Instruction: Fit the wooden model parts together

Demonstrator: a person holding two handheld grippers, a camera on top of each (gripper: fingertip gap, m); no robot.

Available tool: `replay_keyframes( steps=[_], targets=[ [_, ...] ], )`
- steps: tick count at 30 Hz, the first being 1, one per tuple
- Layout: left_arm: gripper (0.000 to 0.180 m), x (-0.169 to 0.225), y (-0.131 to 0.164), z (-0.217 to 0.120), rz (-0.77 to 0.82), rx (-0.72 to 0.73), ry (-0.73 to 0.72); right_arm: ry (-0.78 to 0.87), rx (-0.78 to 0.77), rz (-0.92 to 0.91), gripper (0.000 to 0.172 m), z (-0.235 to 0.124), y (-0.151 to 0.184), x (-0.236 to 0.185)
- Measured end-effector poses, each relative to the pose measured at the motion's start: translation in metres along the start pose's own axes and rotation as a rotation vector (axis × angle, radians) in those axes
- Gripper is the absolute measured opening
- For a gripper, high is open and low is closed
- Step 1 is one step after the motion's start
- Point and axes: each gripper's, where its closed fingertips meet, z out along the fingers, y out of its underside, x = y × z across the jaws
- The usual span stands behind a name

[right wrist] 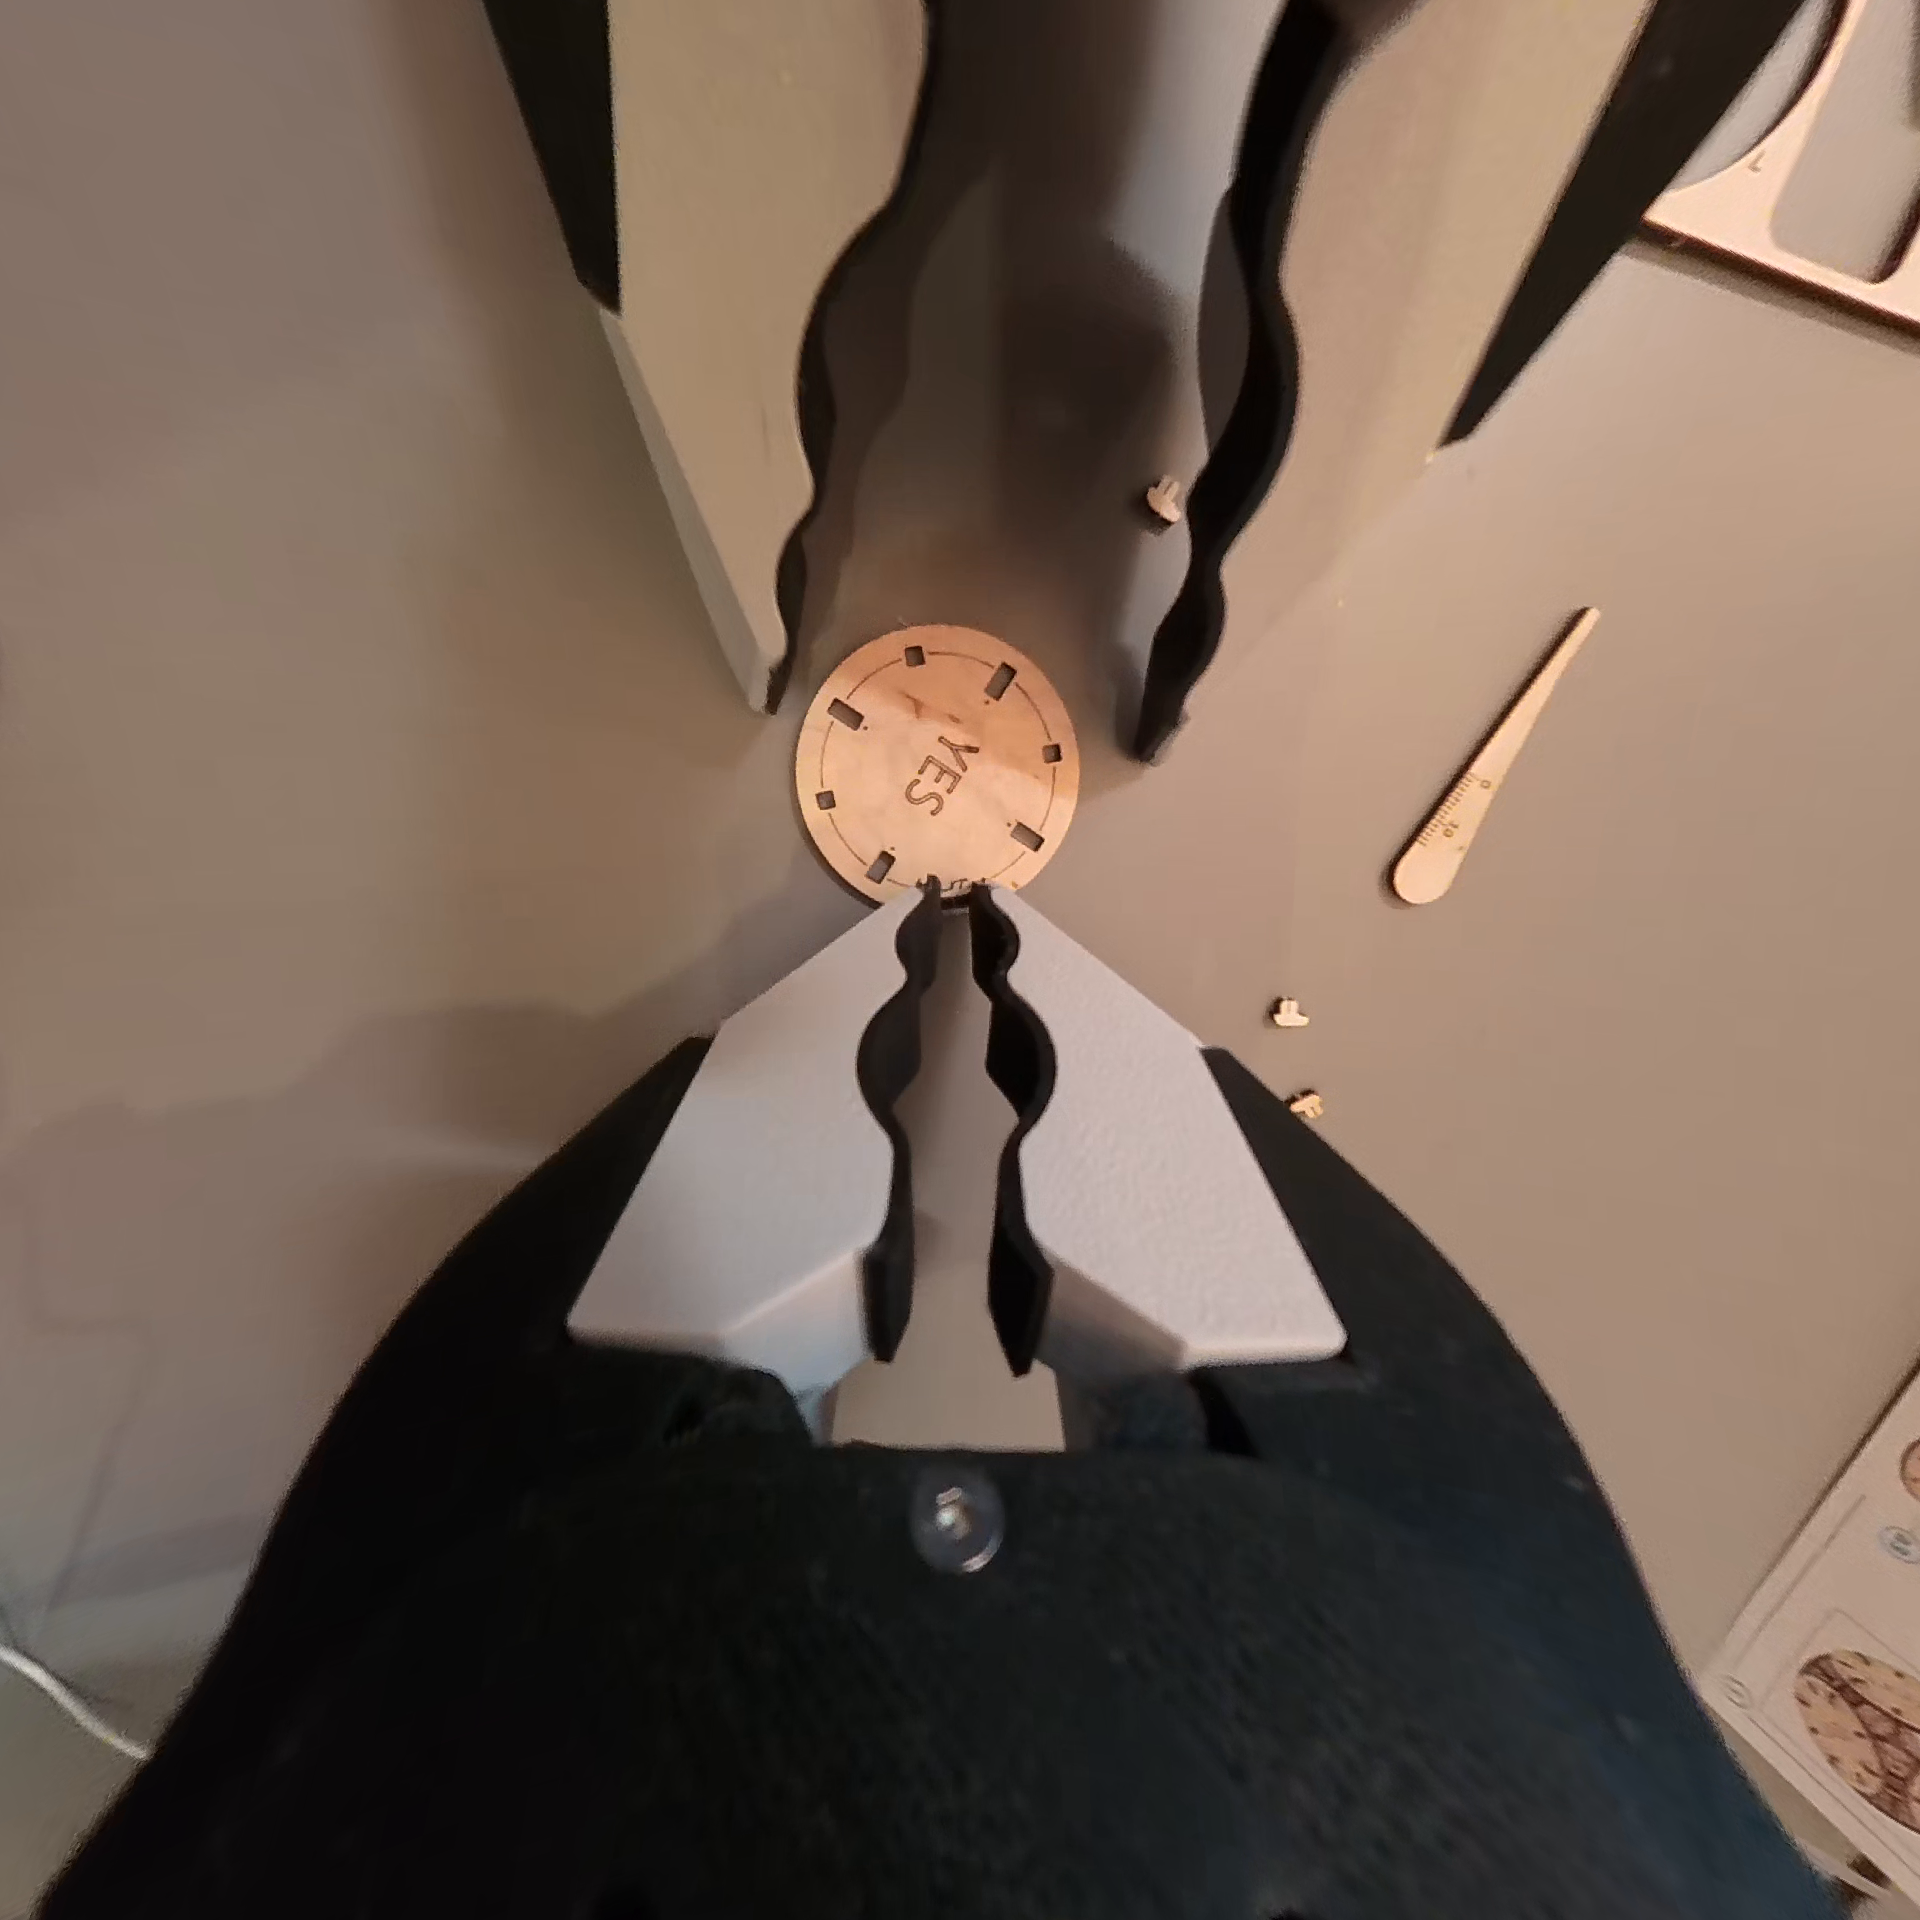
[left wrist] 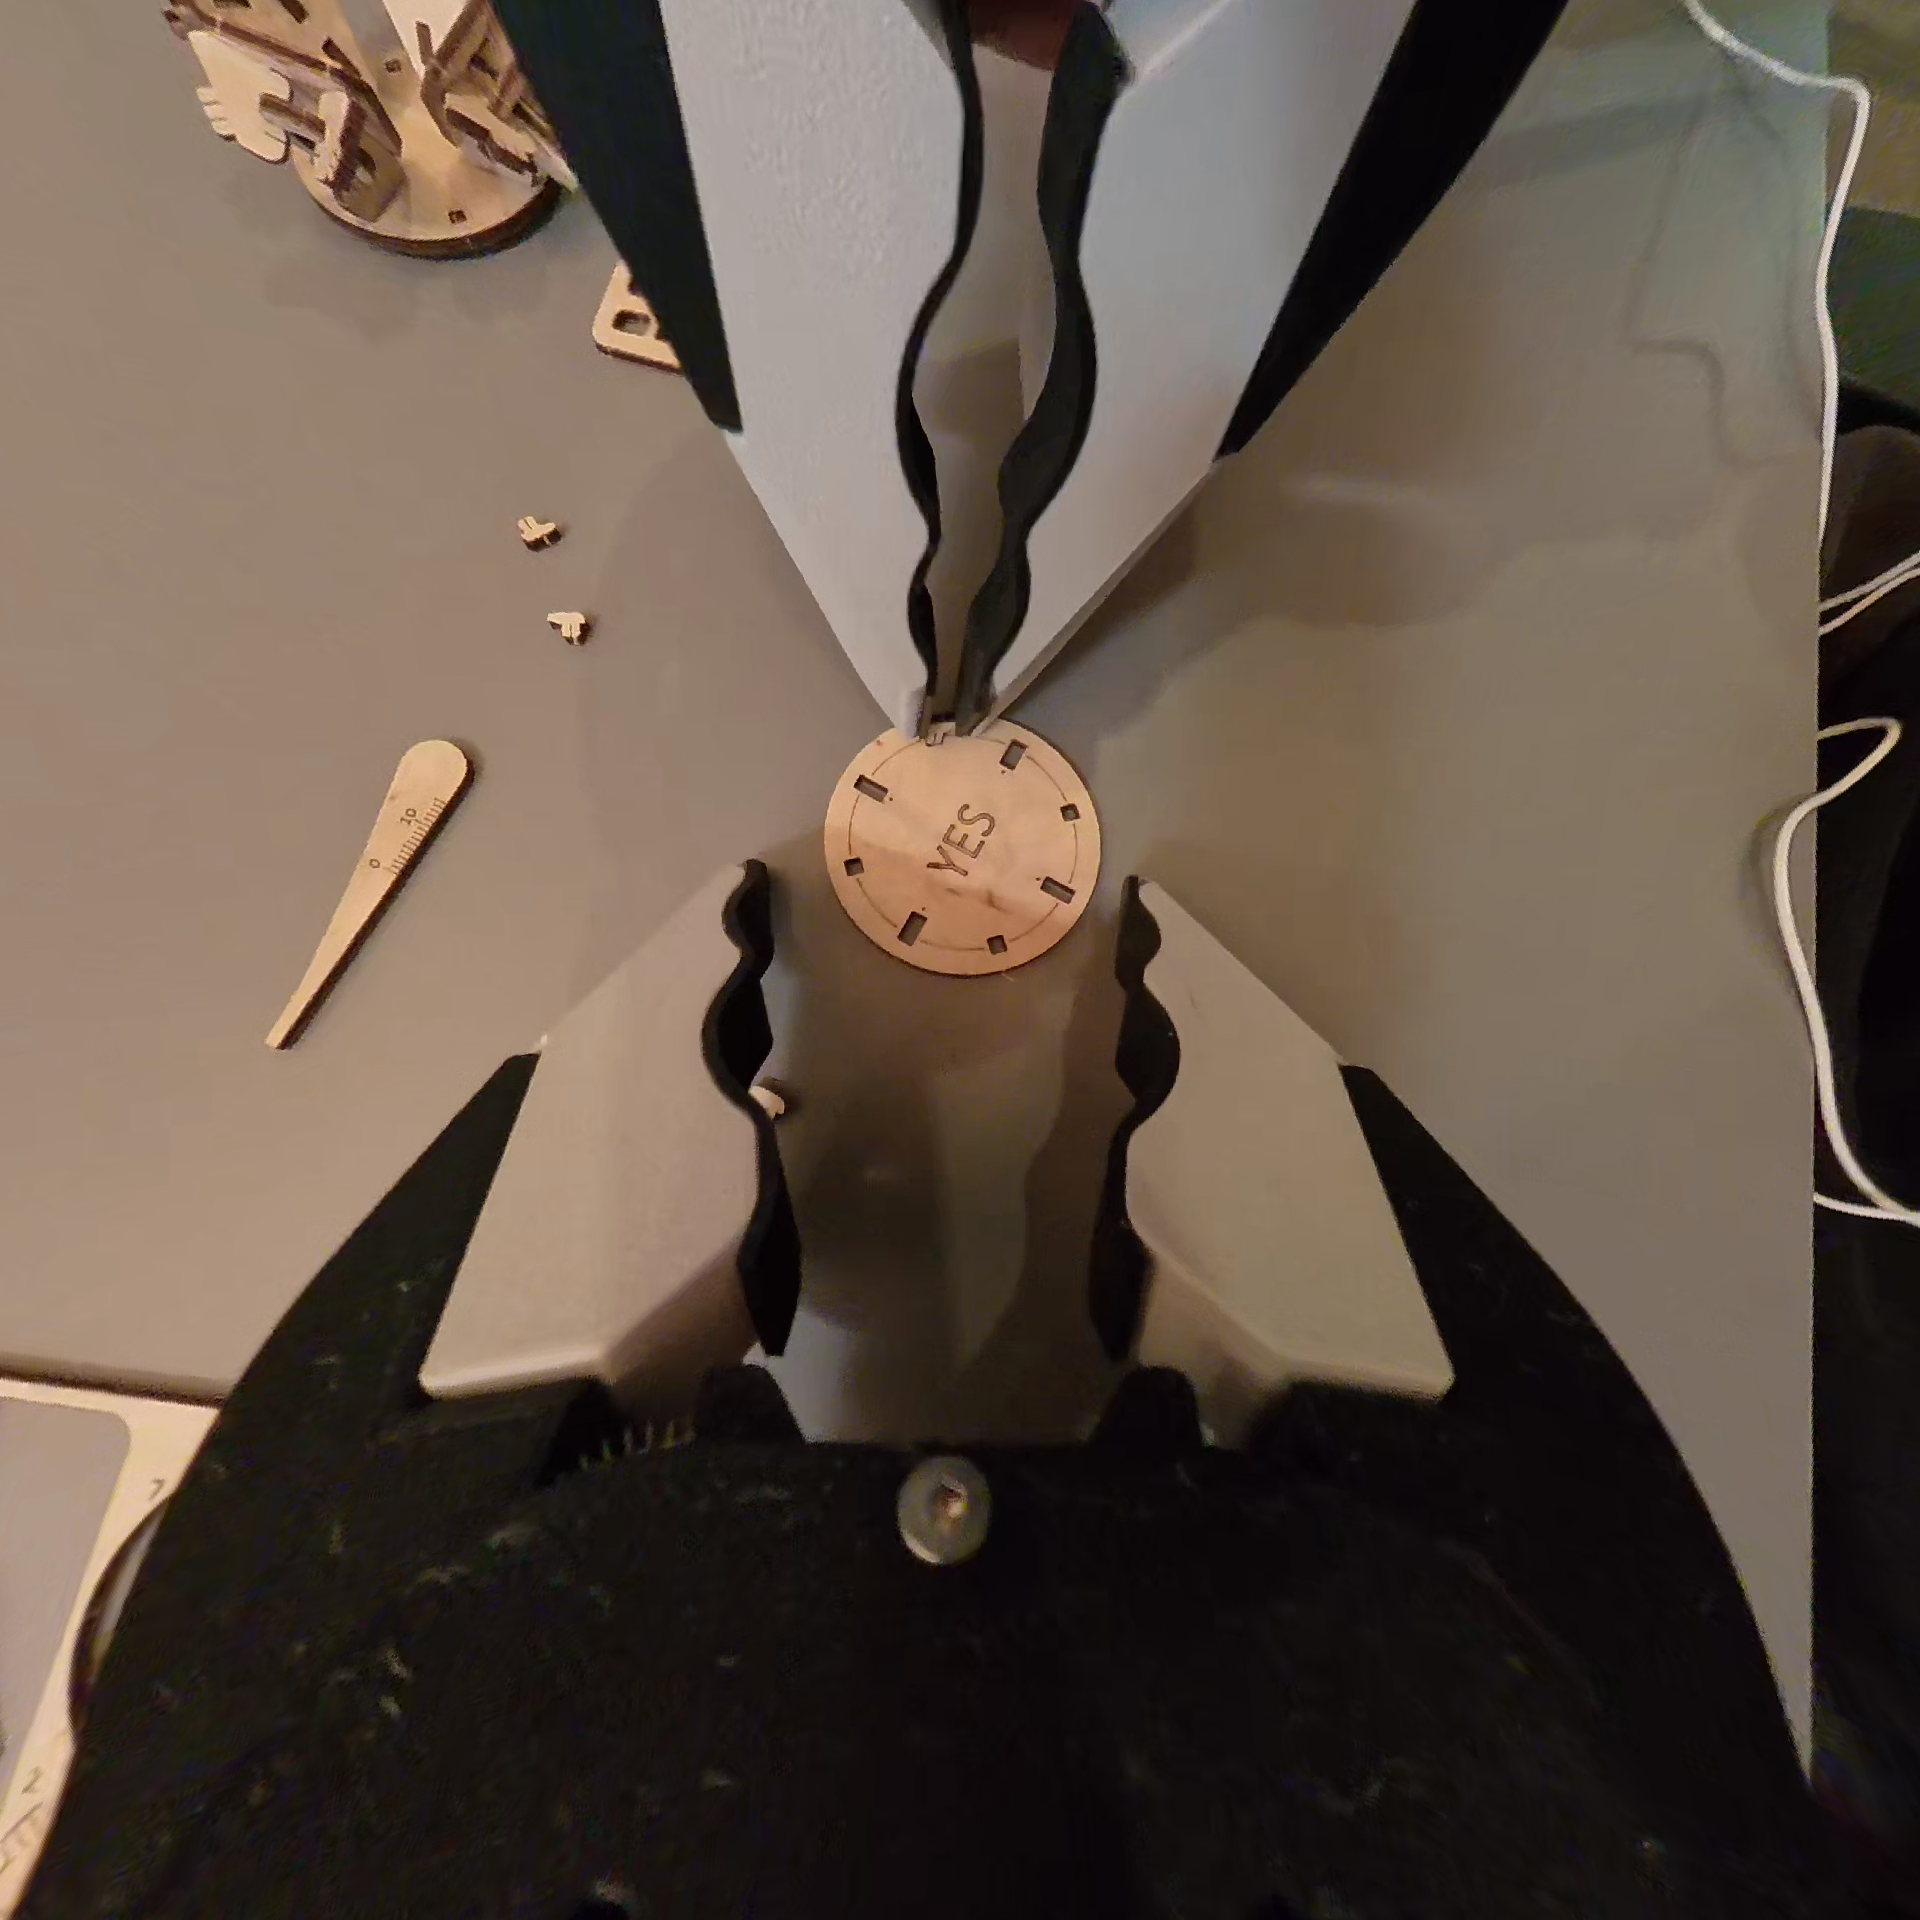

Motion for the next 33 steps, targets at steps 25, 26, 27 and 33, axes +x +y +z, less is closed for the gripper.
replay_keyframes(
  steps=[25, 26, 27, 33],
  targets=[
    [0.043, -0.010, -0.002, -0.003, -0.144, 0.038, -0.006, -0.115, -0.239, -0.077, 0.004, -0.002, 0.008, -0.023],
    [0.043, -0.010, -0.003, -0.003, -0.156, 0.041, 0.000, -0.120, -0.241, -0.079, 0.004, -0.002, 0.008, -0.024],
    [0.043, -0.011, -0.003, -0.003, -0.164, 0.043, 0.003, -0.124, -0.242, -0.081, 0.004, -0.002, 0.008, -0.024],
    [0.036, -0.014, -0.002, -0.002, -0.146, 0.031, -0.049, -0.151, -0.254, -0.095, 0.004, -0.001, 0.008, -0.024]
  ],
)
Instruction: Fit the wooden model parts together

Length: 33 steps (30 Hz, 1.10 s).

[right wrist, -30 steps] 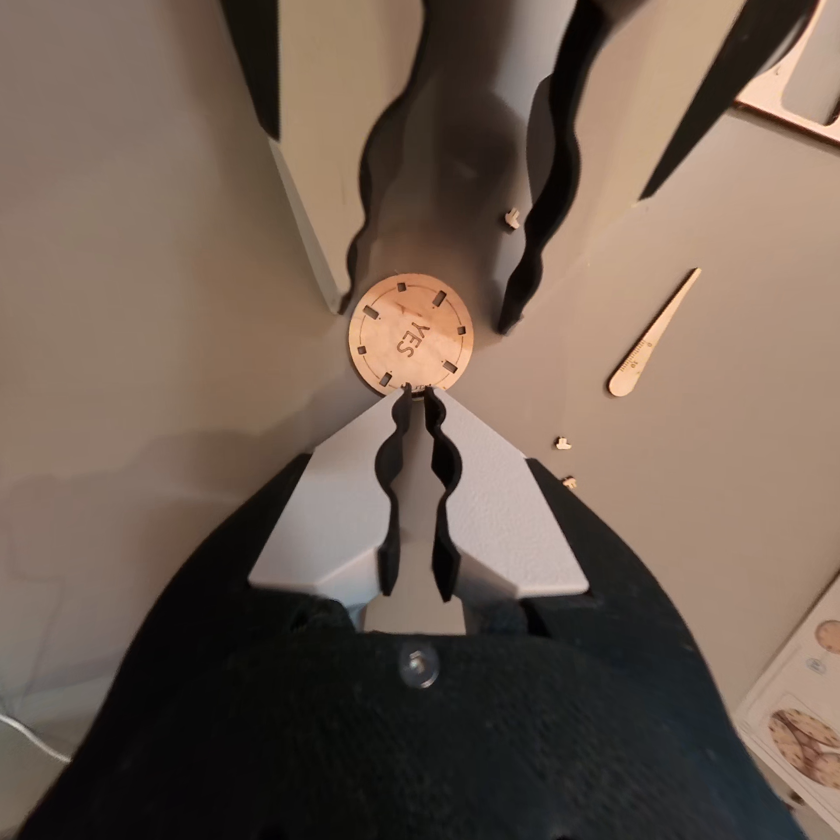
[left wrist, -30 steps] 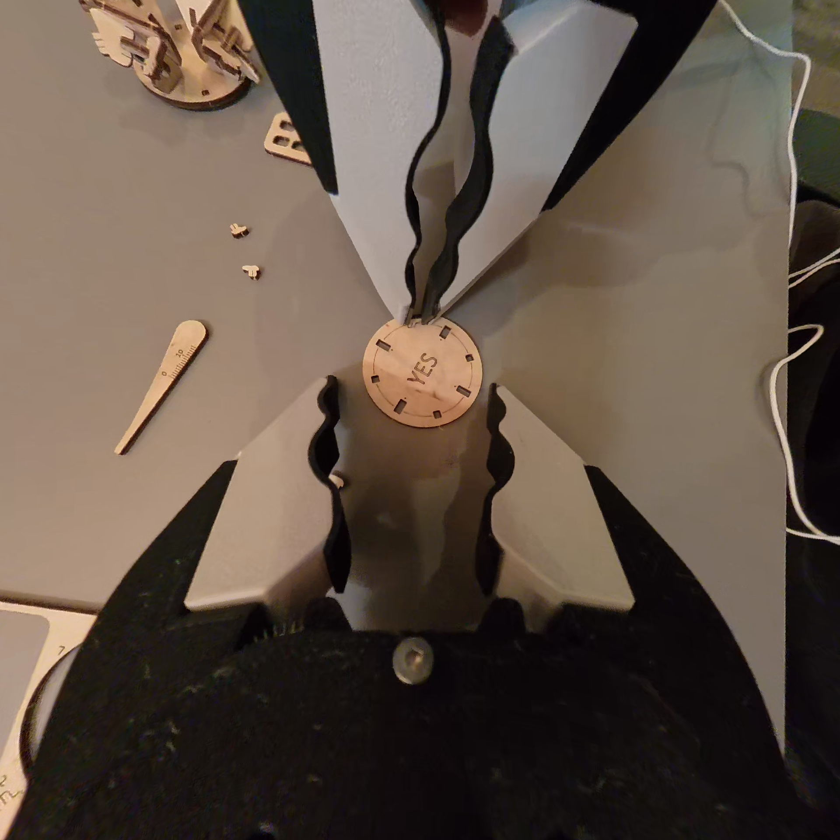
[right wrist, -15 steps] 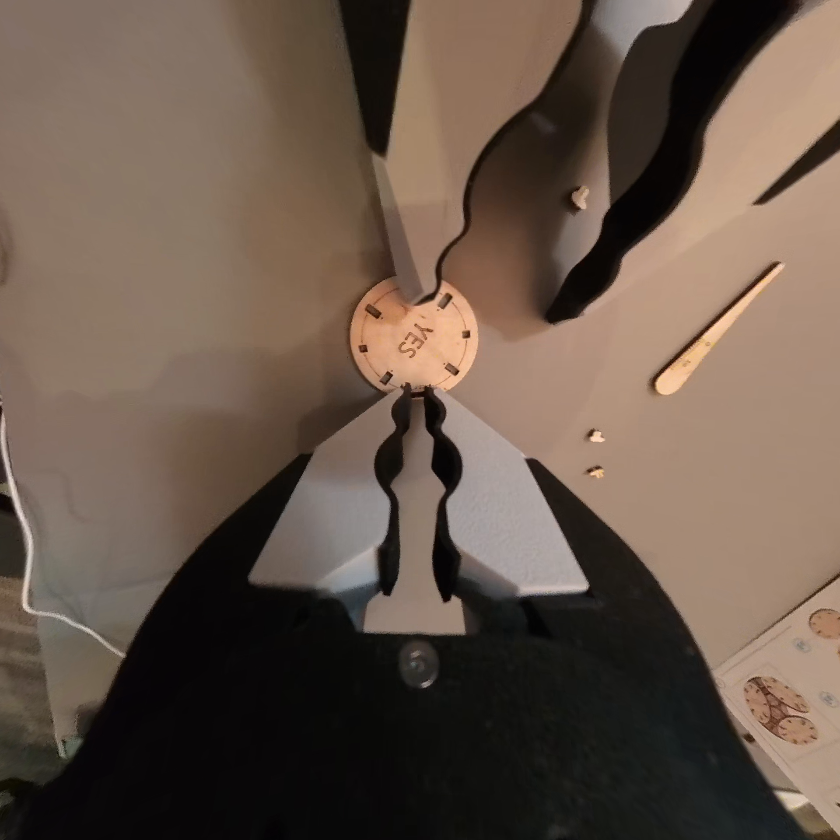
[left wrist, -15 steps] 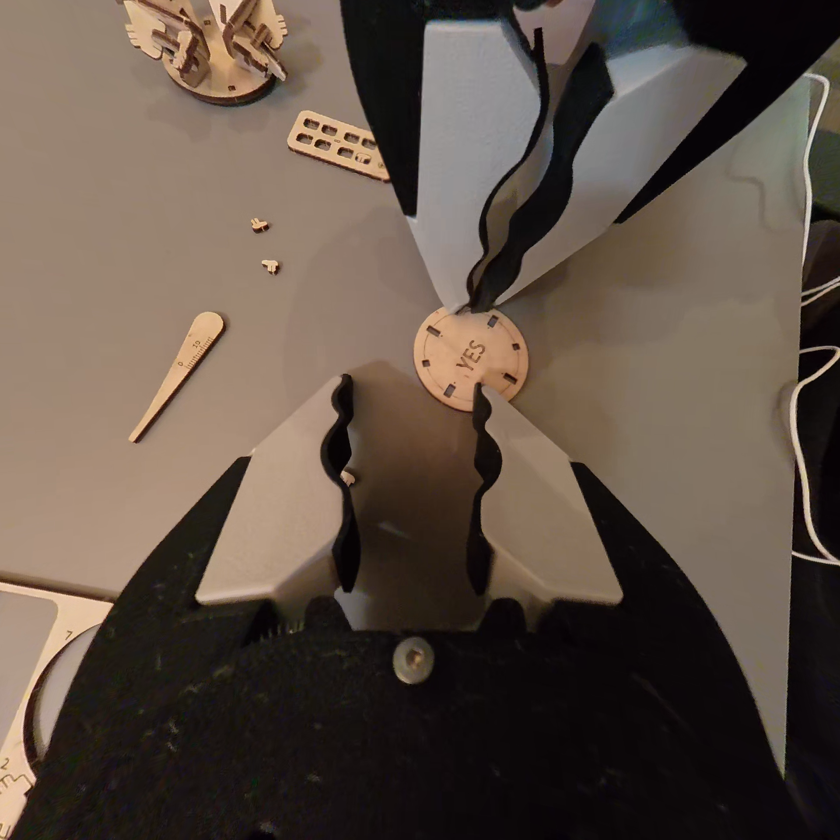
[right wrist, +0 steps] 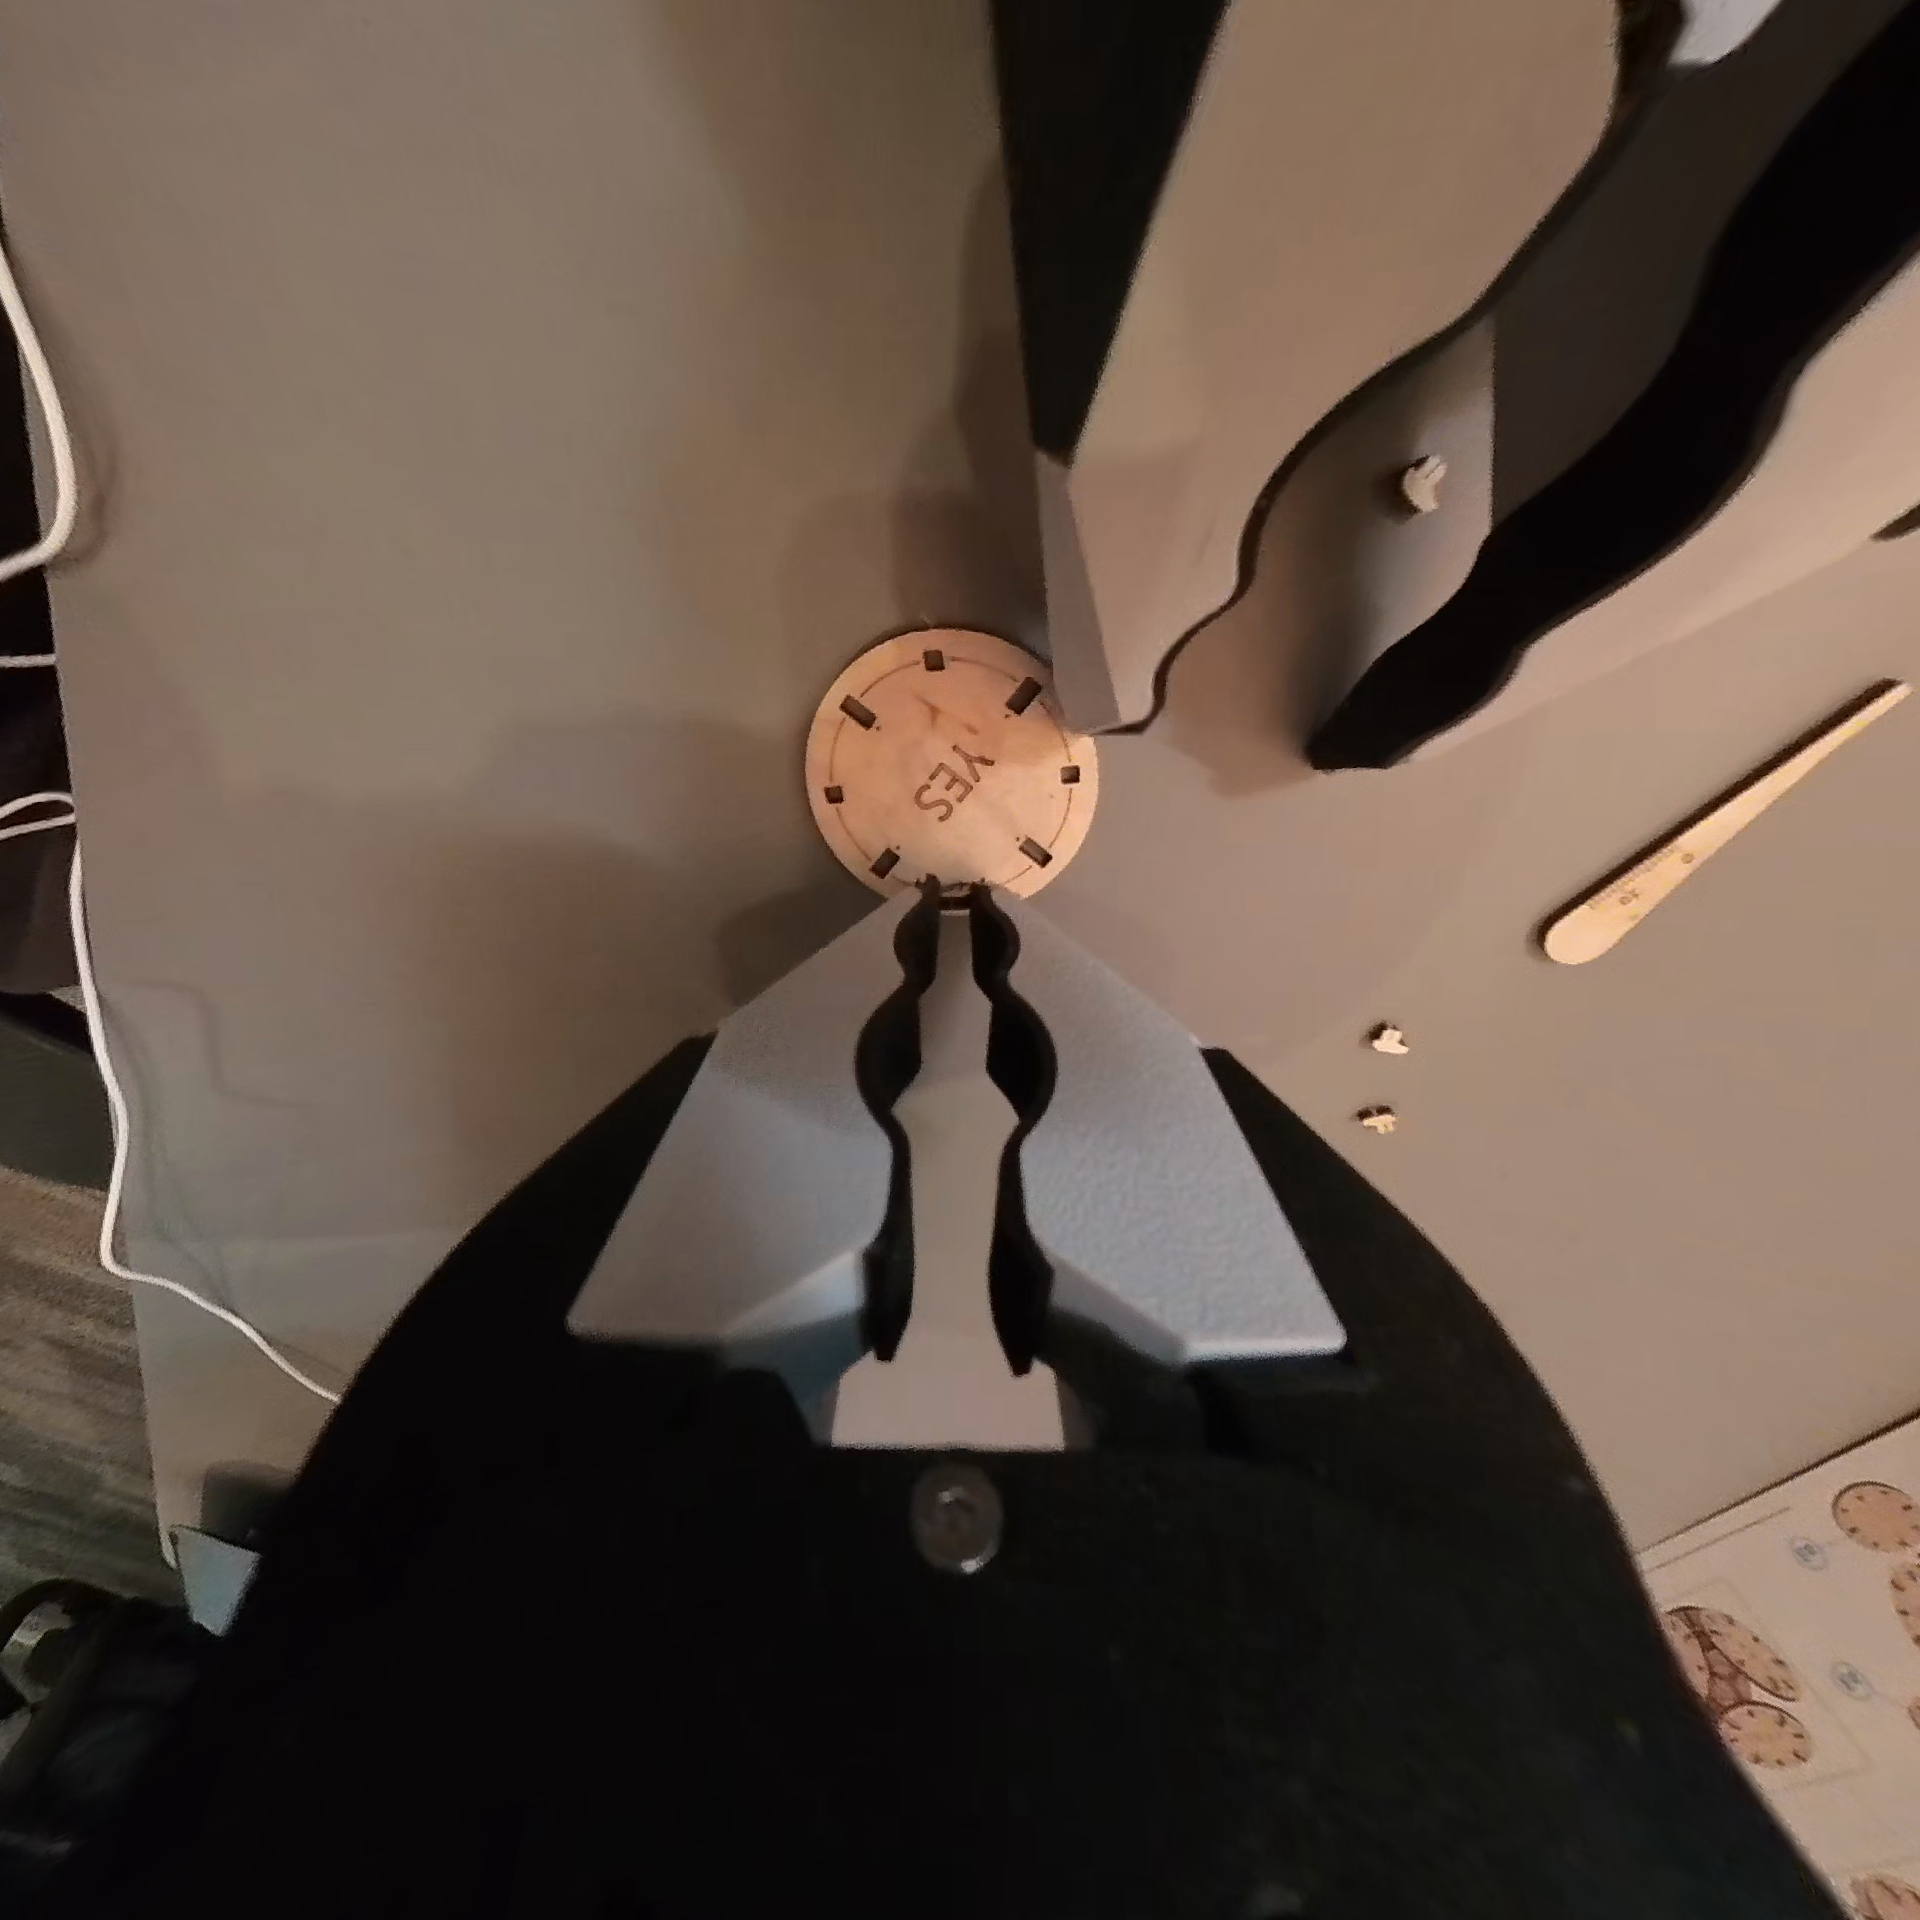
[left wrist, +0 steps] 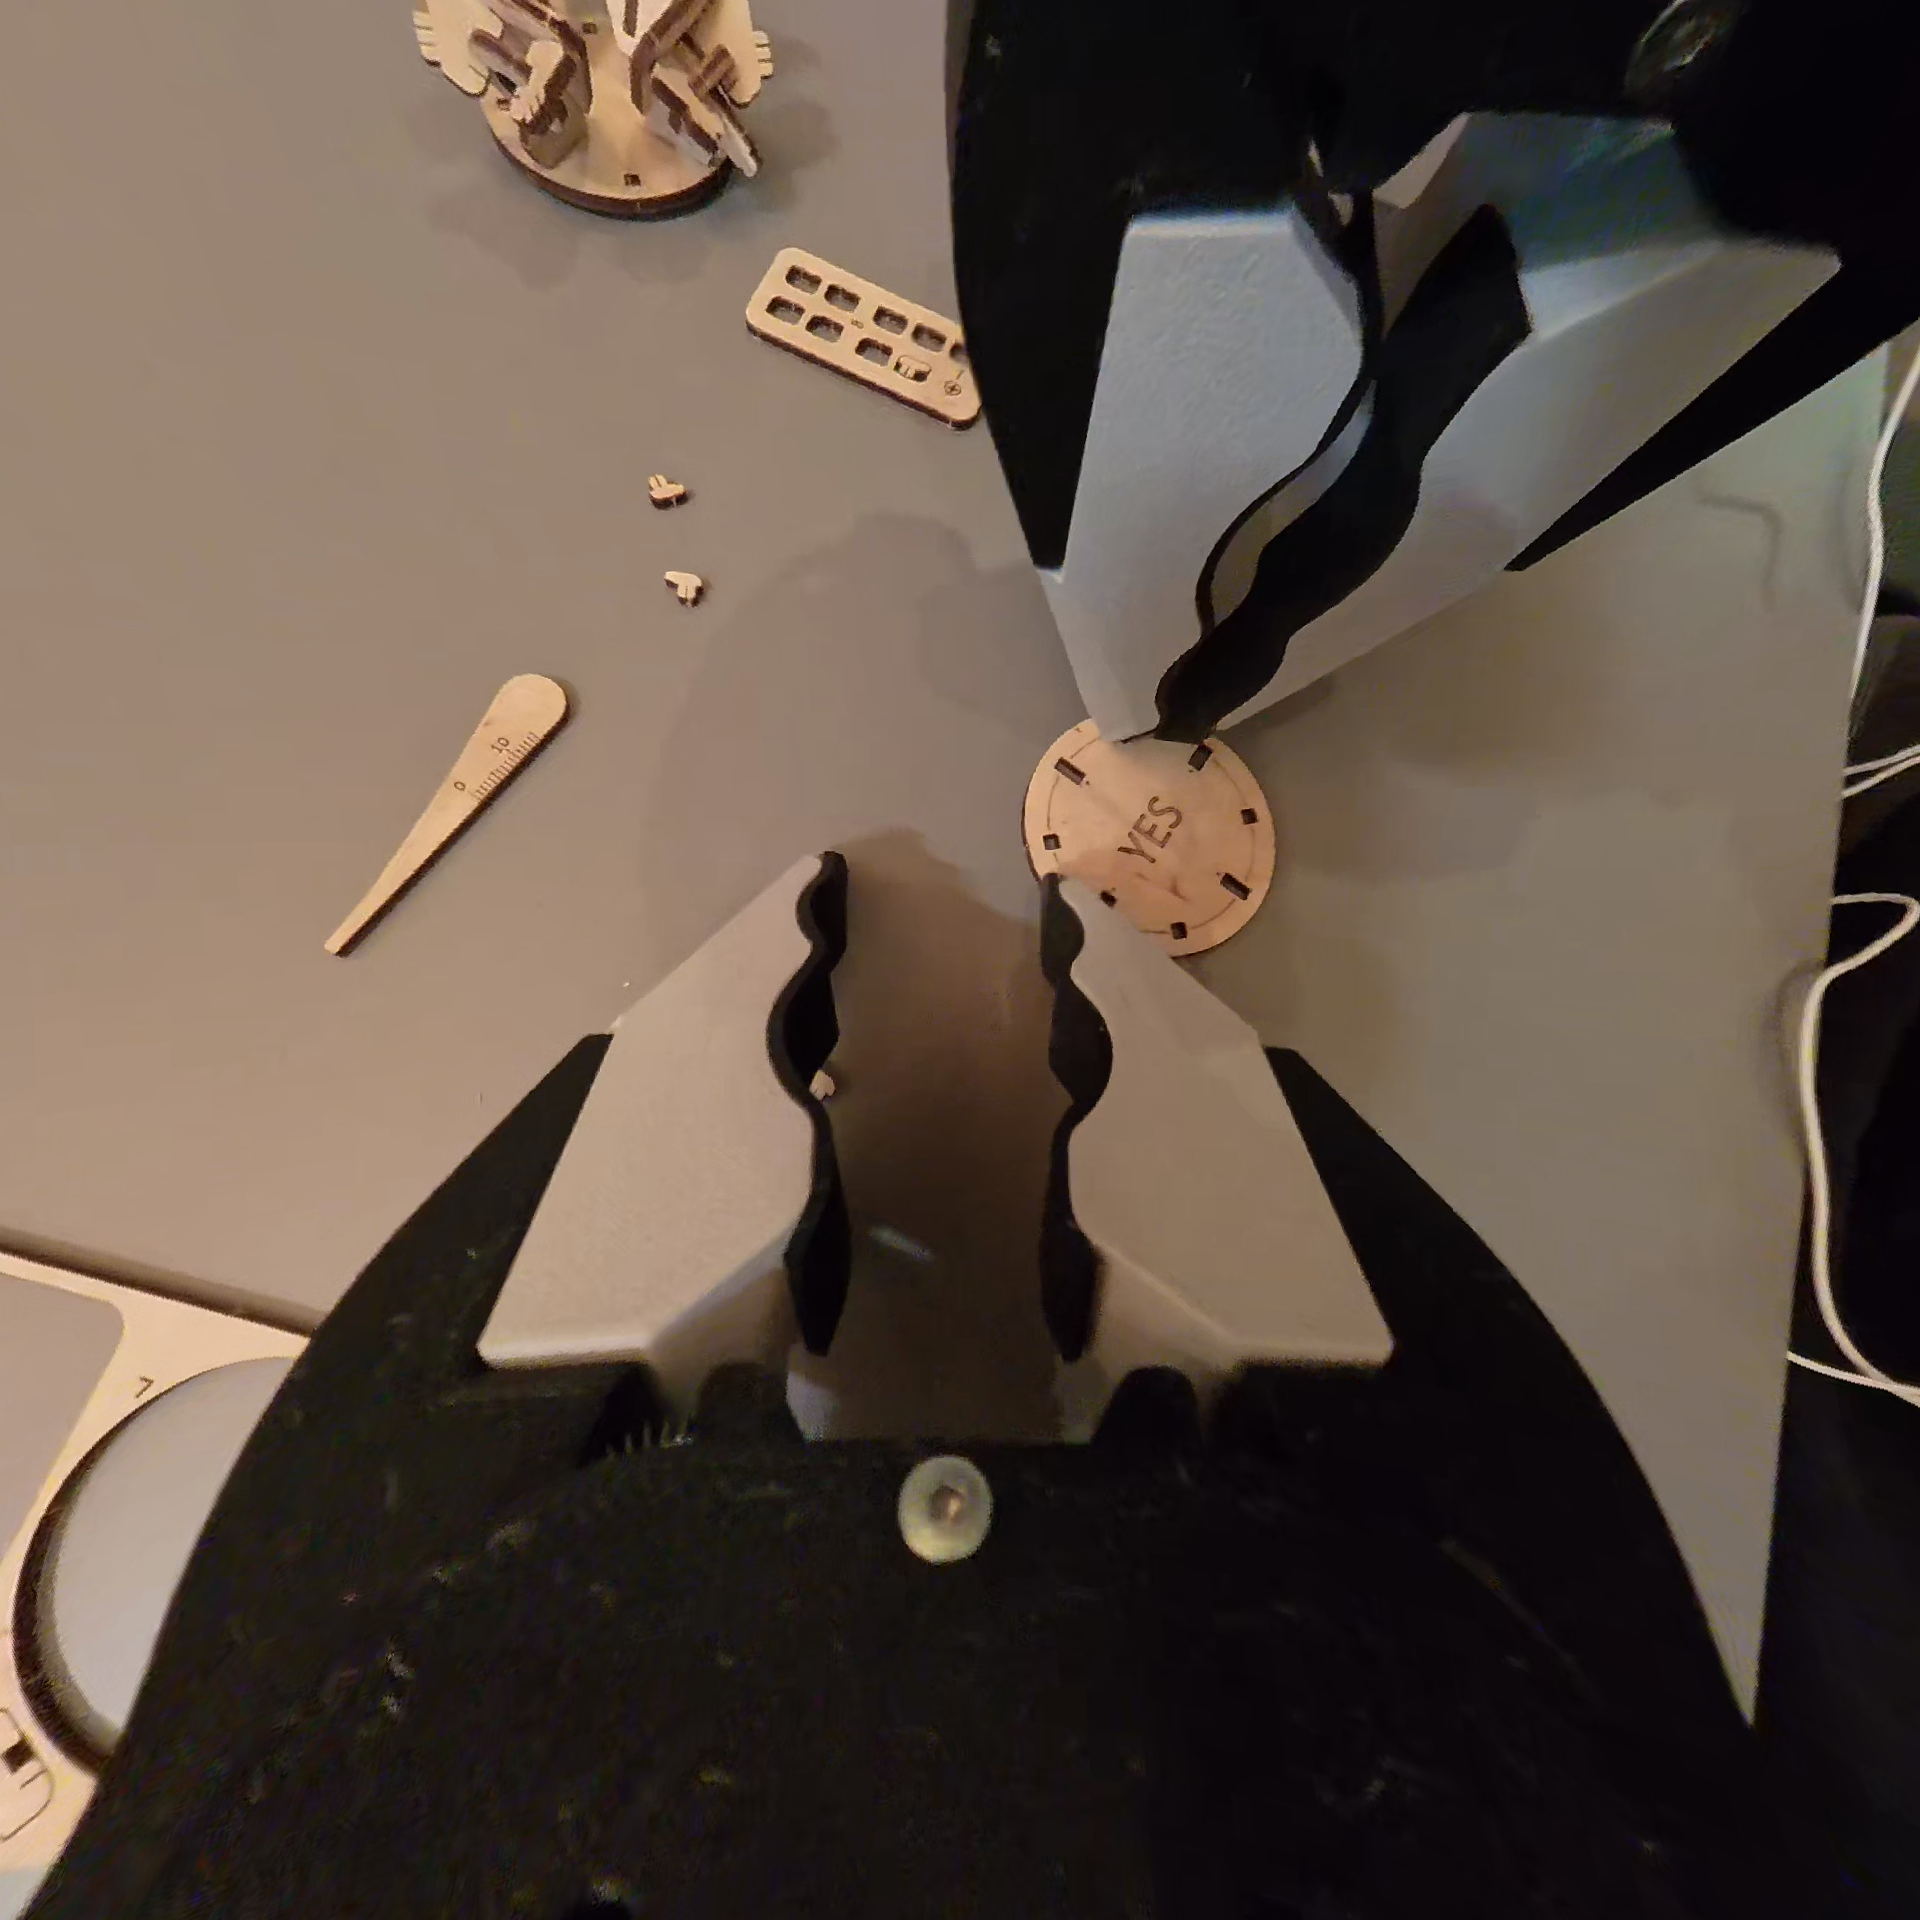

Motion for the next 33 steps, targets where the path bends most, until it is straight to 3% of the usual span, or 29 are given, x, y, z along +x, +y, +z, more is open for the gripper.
replay_keyframes(
  steps=[12, 18, 21, 25, 29, 33],
  targets=[
    [0.035, 0.000, 0.000, 0.000, 0.002, -0.001, -0.002, 0.056, 0.052, -0.024, 0.005, 0.001, -0.001, 0.000],
    [0.034, -0.001, 0.000, 0.000, -0.003, 0.000, -0.001, 0.082, 0.092, 0.029, 0.028, -0.004, -0.001, -0.001],
    [0.033, -0.001, 0.000, 0.000, -0.003, 0.000, -0.003, 0.123, 0.140, 0.081, 0.022, -0.010, 0.000, 0.003],
    [0.025, 0.001, 0.000, 0.000, 0.006, -0.005, -0.001, 0.187, 0.215, 0.168, 0.000, -0.017, 0.002, 0.007],
    [0.020, 0.009, -0.002, 0.000, 0.012, 0.004, 0.038, 0.292, 0.292, 0.270, 0.000, -0.023, 0.004, 0.013],
    [0.007, 0.013, -0.018, -0.012, 0.003, 0.101, 0.074, 0.404, 0.384, 0.391, 0.000, -0.024, 0.006, 0.013]
  ],
)
